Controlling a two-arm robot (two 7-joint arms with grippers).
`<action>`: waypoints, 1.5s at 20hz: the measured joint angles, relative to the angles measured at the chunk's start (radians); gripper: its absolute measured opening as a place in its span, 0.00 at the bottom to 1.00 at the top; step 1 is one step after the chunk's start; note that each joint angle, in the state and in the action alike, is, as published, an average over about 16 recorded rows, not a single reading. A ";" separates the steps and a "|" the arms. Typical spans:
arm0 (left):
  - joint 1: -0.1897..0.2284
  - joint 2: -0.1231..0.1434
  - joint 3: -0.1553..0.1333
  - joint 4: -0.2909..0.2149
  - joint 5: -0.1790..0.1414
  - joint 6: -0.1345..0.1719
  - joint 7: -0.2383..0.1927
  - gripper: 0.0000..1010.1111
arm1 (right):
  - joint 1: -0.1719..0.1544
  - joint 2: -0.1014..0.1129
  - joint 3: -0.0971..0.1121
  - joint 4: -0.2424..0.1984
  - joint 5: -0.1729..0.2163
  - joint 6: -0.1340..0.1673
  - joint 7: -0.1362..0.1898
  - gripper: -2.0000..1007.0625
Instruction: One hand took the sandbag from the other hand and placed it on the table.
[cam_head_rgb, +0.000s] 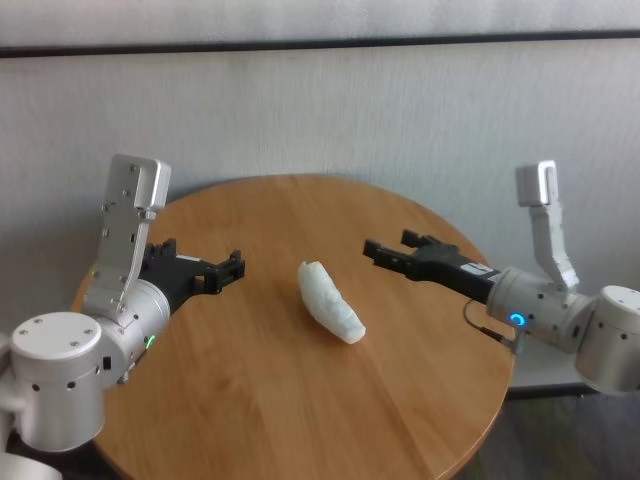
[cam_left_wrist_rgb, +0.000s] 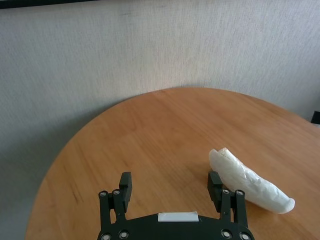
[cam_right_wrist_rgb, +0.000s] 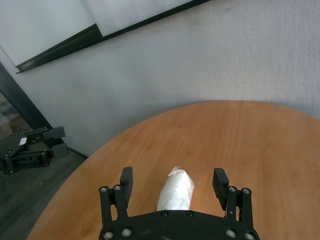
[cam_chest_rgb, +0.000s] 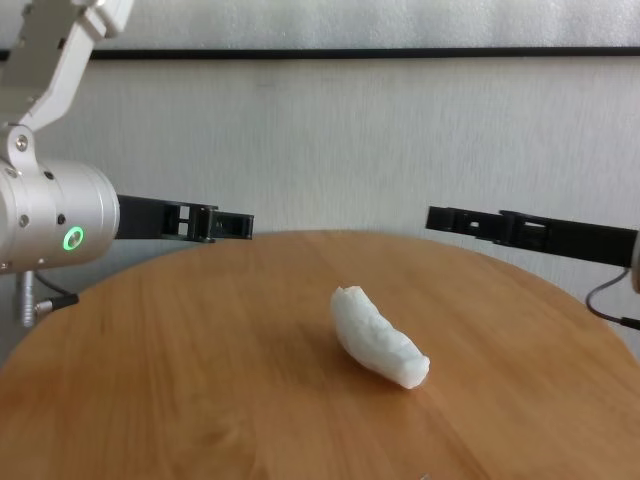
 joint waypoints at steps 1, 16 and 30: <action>0.000 0.000 0.000 0.000 0.000 0.000 0.000 0.99 | 0.001 -0.004 -0.001 -0.001 -0.003 0.001 0.002 0.99; 0.000 0.000 0.000 0.000 0.000 0.000 0.000 0.99 | 0.012 -0.060 -0.008 -0.010 -0.041 0.013 0.025 0.99; 0.000 0.000 0.000 0.000 0.000 0.000 0.000 0.99 | 0.022 -0.092 -0.023 -0.006 -0.055 0.023 0.046 0.99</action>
